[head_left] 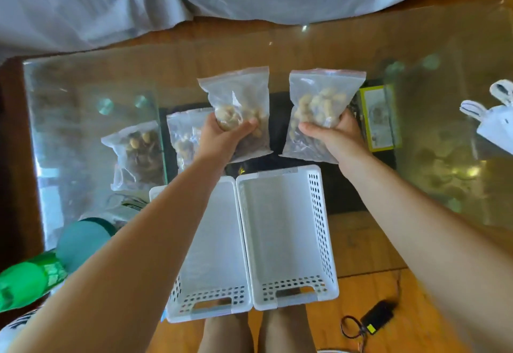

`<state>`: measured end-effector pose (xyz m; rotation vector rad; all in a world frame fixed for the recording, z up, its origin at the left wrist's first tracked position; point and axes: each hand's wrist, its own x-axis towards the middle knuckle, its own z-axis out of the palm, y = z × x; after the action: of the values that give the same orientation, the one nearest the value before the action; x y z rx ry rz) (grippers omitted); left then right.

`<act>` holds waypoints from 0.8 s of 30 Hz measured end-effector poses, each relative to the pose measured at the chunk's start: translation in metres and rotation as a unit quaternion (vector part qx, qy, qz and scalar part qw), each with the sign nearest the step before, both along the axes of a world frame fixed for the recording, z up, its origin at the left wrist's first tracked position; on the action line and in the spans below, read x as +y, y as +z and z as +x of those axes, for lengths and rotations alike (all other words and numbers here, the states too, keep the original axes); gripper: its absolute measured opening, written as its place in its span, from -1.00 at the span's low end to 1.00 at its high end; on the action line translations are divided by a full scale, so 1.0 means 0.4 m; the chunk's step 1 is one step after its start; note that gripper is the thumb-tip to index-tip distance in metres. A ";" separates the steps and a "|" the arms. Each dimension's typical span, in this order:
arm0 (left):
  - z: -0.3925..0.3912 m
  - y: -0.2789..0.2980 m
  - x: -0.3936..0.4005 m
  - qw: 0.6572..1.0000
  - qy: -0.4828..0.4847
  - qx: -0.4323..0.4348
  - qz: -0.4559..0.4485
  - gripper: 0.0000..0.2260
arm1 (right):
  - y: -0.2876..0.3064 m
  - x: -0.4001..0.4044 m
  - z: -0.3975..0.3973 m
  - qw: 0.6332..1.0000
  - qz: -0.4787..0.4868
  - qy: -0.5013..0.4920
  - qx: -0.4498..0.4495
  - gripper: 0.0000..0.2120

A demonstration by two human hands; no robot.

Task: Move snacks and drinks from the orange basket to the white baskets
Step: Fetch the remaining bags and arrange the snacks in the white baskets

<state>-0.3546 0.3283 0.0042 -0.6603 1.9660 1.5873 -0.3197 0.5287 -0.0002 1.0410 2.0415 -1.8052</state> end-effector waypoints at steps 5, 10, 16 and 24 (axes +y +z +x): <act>-0.011 -0.115 0.010 0.997 -0.031 -0.037 -0.058 -0.52 | -0.126 0.014 -0.027 0.997 0.010 0.026 -0.066 -0.38; -0.005 -0.167 0.016 0.990 -0.055 -0.092 -0.088 -0.52 | -0.178 0.017 -0.025 0.993 0.009 0.042 -0.108 -0.38; 0.010 -0.198 0.032 0.981 -0.076 -0.127 -0.122 -0.45 | -0.199 0.020 -0.019 0.988 0.010 0.070 -0.137 -0.41; 0.005 -0.184 0.049 0.972 -0.106 -0.119 -0.175 -0.47 | -0.209 0.021 -0.022 0.982 0.027 0.102 -0.158 -0.40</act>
<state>-0.3525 0.3478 -0.0692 -0.7104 2.0710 0.9941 -0.3283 0.5370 -0.0838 1.0163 1.9320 -1.3910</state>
